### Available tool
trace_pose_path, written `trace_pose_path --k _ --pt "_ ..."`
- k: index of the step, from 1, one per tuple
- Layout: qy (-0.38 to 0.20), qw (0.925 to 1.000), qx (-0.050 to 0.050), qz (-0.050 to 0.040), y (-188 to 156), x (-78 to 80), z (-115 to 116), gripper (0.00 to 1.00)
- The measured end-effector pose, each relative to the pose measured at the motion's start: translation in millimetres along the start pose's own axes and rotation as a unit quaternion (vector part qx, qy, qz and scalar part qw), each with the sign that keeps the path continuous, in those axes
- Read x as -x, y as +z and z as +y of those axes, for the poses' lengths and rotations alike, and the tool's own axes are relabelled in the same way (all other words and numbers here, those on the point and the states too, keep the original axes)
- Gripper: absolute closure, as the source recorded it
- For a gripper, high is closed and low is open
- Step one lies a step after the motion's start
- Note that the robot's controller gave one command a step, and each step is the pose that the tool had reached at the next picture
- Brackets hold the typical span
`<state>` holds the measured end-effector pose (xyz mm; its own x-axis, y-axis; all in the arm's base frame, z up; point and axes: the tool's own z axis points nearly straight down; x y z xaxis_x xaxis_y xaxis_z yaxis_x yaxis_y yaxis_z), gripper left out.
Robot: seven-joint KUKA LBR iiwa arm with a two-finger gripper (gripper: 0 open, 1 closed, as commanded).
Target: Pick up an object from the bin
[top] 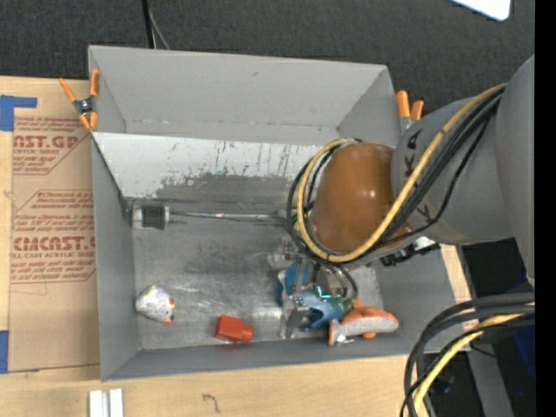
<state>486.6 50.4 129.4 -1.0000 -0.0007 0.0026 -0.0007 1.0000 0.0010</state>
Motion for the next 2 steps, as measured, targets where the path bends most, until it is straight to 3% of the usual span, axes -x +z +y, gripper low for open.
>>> trace_pose_path --k 1,2 --pt "0.000 1.0000 0.000 -0.0010 -0.5 0.6 -0.1 0.00" --pt "-0.206 0.9785 0.007 -0.0037 49.1 15.1 -66.8 1.00"
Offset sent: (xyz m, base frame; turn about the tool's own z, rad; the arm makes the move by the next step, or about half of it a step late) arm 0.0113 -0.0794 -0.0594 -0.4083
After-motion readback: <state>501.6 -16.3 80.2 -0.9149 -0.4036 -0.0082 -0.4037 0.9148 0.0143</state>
